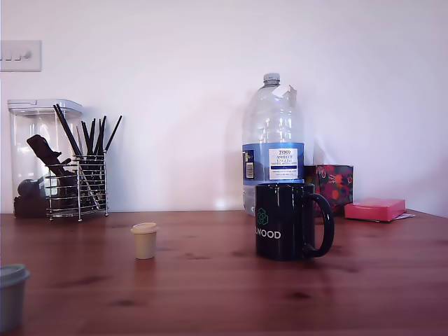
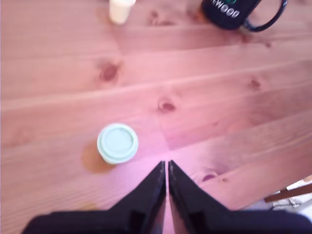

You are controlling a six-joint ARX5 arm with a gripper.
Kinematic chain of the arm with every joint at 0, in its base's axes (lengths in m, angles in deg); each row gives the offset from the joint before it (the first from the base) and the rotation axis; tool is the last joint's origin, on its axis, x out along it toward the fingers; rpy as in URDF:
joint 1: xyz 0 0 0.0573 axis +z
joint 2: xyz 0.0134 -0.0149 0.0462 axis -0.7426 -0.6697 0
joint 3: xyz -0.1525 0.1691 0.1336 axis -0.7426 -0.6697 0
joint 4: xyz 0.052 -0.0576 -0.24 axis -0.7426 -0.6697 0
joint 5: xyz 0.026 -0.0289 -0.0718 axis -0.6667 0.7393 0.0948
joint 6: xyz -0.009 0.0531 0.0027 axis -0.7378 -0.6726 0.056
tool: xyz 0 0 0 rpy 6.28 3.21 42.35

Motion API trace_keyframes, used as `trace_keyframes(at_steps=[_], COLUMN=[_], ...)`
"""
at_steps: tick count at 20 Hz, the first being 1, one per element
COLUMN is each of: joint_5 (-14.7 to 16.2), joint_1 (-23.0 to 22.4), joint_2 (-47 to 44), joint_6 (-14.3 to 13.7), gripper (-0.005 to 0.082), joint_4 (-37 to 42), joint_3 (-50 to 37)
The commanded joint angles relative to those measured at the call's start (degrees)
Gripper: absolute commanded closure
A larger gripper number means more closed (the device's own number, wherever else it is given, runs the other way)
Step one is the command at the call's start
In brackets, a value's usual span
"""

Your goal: Pick up the coffee capsules from the table one by one and drop them inside the nearest coffee cup

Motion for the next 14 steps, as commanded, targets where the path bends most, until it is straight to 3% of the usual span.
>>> trace_keyframes(at_steps=[1, 3, 12, 14], joint_5=[0.9, 2.1, 3.7, 3.8], joint_1=[-0.7, -1.4, -1.9, -1.9], joint_2=[-1.6, -4.2, -8.0, -8.0], joint_6=[0.6, 2.0, 2.0, 2.0], gripper=[0.0788, 0.0788, 0.0777, 0.0685], joint_4=[0.1, -0.3, -0.4, -0.3], joint_3=[-0.9, -0.9, -0.9, -0.9])
